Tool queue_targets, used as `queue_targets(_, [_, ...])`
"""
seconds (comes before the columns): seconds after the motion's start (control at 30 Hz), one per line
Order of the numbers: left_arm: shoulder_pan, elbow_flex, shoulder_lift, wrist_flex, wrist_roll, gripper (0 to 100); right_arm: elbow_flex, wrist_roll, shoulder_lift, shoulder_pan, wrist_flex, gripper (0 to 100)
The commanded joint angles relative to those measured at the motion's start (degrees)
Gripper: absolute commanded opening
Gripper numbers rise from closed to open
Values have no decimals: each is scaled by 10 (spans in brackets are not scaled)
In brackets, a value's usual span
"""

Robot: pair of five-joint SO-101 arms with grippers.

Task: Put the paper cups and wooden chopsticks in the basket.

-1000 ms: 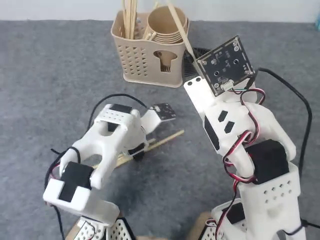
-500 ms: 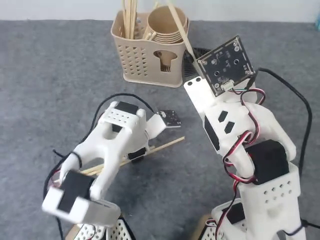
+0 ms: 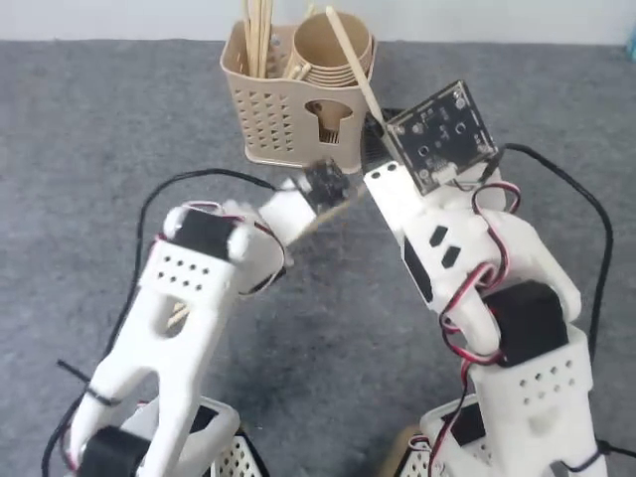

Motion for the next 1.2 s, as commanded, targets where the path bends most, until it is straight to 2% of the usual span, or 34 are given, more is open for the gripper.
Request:
queue_targets(0.0, [-25,-81,-26,-15,38,12,7,-7,-38,7,-17,8])
queue_targets(0.17, [-76,-158,16,-91,107,12,46,-8,-68,7,-17,8])
queue_targets(0.4, [-93,-314,106,-128,126,12,116,-9,-109,7,-21,8])
queue_targets(0.53, [-93,-408,148,-172,191,12,183,-9,-136,7,-73,8])
queue_targets(0.7, [-93,-492,186,-265,273,12,273,-9,-174,7,-124,8])
queue_targets(0.83, [-93,-573,220,-281,327,12,335,-8,-198,7,-149,8])
queue_targets(1.03, [-90,-698,288,-293,338,12,412,-8,-224,7,-195,8])
queue_targets(1.17, [-93,-765,358,-364,338,12,441,-9,-234,7,-211,8])
